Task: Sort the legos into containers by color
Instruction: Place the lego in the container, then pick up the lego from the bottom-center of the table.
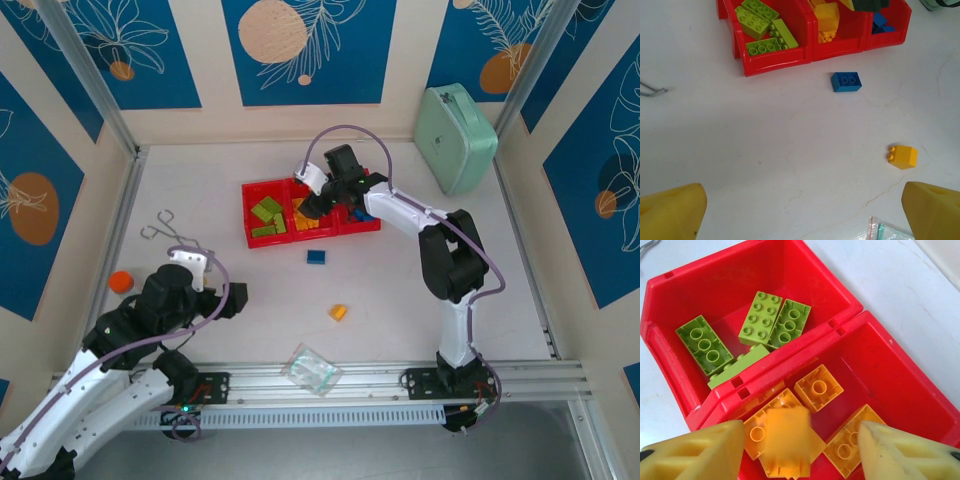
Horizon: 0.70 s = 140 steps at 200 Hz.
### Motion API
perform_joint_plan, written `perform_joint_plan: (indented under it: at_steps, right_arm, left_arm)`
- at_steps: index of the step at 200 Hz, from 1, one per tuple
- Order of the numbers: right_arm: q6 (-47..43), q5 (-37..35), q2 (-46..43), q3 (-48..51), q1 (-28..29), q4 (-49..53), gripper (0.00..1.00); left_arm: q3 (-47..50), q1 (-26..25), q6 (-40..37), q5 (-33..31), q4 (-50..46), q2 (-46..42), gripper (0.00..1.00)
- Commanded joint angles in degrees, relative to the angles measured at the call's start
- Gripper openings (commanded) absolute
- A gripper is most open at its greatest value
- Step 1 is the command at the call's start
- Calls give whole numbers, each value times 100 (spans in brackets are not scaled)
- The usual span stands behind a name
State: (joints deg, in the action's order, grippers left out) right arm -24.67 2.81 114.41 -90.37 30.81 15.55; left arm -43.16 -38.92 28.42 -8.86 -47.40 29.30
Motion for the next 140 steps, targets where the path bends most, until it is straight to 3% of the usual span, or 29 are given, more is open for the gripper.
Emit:
perform_joint_plan:
  at_steps: [1, 29, 49, 66, 108, 140]
  right_arm:
    - [292, -232, -565, 105, 57, -89, 67]
    - [947, -718, -1031, -35, 165, 539, 71]
    - [2172, -1189, -1432, -212, 233, 1455, 74]
    - [3598, -1305, -1879, -133, 201, 2322, 90]
    - [5343, -1416, -3923, 2186, 760, 2458, 94]
    - [5787, -1257, -4796, 3539, 1503, 2769, 93]
  left_arm:
    - [18, -24, -1, -125, -32, -82, 100]
    - [-41, -15, -41, -48, -66, -65, 99]
    - [-146, -19, -112, 70, -138, 55, 100]
    - [-178, -19, -177, 291, -93, 161, 100]
    - [-284, -13, -350, 460, -102, 338, 100]
    - [-299, -9, -470, 466, -51, 381, 100]
